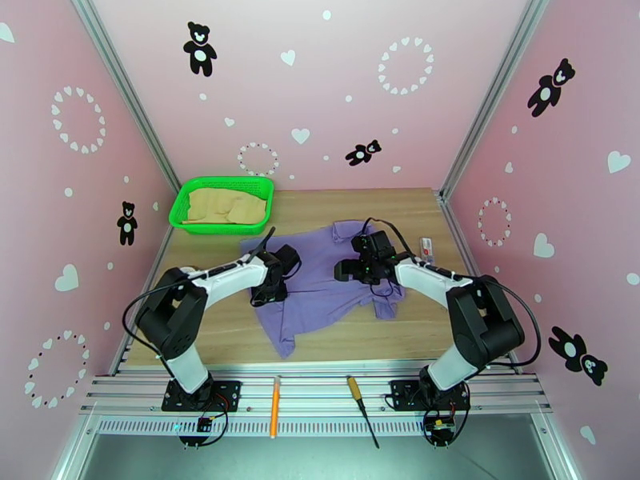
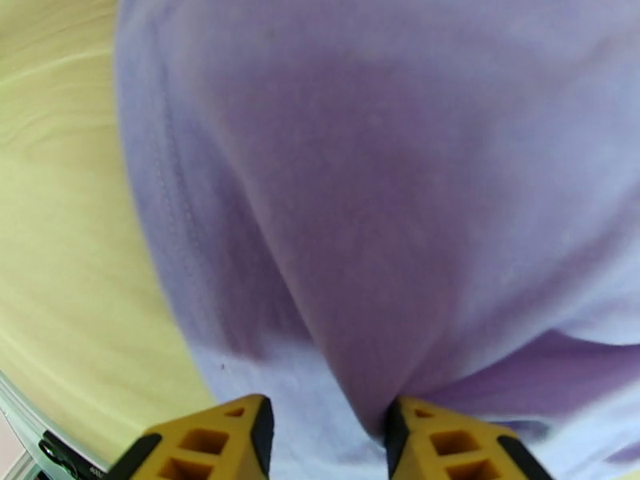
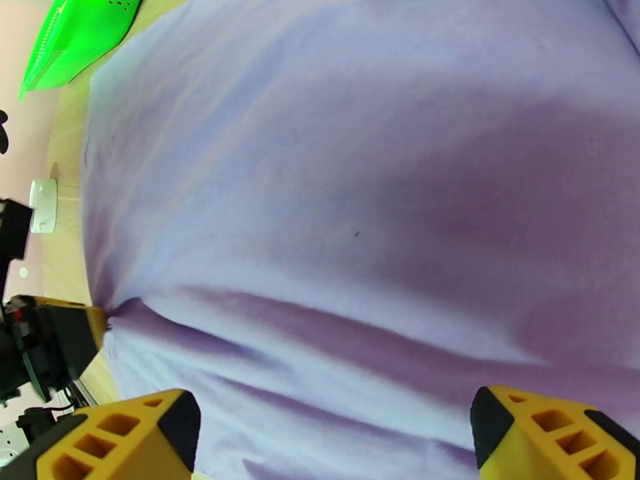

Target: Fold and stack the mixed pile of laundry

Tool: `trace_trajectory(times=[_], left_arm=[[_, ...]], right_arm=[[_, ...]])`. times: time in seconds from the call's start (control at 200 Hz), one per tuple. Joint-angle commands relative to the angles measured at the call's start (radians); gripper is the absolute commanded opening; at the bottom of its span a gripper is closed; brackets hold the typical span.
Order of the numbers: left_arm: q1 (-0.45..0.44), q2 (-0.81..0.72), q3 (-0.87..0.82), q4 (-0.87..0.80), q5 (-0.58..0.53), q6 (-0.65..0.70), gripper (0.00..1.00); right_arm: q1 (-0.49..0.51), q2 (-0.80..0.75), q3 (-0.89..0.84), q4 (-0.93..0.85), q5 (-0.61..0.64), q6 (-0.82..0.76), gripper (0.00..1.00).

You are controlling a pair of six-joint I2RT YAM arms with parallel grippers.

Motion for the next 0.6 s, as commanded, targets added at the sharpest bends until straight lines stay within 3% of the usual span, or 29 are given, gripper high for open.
trace_trajectory(times=[0.0, 0.095, 0.28, 0.485, 0.595], left_arm=[[-0.001, 0.009, -0.003, -0.004, -0.011, -0.015, 0.46], [0.000, 0.063, -0.013, 0.031, 0.019, -0.010, 0.46], [0.045, 0.180, 0.033, 0.006, -0.022, 0.068, 0.46], [0.133, 0.337, 0.180, -0.002, -0.033, 0.149, 0.45], [0.149, 0.379, 0.294, -0.085, -0.115, 0.191, 0.45]], right_arm=[[-0.004, 0.039, 0.006, 0.016, -0.020, 0.015, 0.93], [-0.005, 0.039, 0.008, 0.009, -0.021, 0.014, 0.93], [-0.015, 0.017, 0.012, -0.023, 0.001, 0.004, 0.93], [-0.074, -0.016, -0.015, -0.058, 0.049, 0.029, 0.93], [-0.121, -0.036, -0.039, -0.099, 0.096, 0.034, 0.94]])
